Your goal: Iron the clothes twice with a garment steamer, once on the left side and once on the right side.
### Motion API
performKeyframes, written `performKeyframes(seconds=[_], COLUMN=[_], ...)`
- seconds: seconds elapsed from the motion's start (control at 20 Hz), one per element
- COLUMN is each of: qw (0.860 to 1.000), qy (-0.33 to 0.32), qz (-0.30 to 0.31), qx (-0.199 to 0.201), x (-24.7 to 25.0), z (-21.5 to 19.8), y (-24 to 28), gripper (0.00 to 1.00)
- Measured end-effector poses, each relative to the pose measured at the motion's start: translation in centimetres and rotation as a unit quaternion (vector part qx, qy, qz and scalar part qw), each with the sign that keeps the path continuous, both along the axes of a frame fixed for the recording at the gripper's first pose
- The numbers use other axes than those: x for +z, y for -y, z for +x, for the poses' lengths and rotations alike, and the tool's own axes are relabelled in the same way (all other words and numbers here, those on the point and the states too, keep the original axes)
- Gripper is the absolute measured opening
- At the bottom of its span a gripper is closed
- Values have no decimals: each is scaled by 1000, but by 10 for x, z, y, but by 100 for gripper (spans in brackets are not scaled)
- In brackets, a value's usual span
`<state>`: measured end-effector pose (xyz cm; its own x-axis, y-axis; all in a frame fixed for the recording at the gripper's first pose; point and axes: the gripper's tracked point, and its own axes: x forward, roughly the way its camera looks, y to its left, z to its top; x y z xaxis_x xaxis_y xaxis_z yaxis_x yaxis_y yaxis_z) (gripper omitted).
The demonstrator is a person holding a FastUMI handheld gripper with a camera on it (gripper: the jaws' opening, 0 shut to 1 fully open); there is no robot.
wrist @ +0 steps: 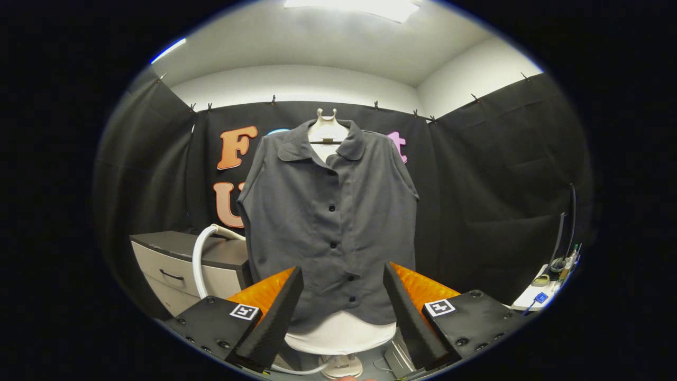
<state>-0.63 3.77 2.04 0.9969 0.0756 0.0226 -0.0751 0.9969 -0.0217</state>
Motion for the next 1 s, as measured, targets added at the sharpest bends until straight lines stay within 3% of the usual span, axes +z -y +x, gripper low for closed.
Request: performKeyframes(seconds=[0.55, 1.0], qw=[993, 970], qy=[25, -37], qz=[15, 53], qx=[115, 235], x=[57, 97], z=[45, 108], y=[-125, -282], gripper=[97, 98])
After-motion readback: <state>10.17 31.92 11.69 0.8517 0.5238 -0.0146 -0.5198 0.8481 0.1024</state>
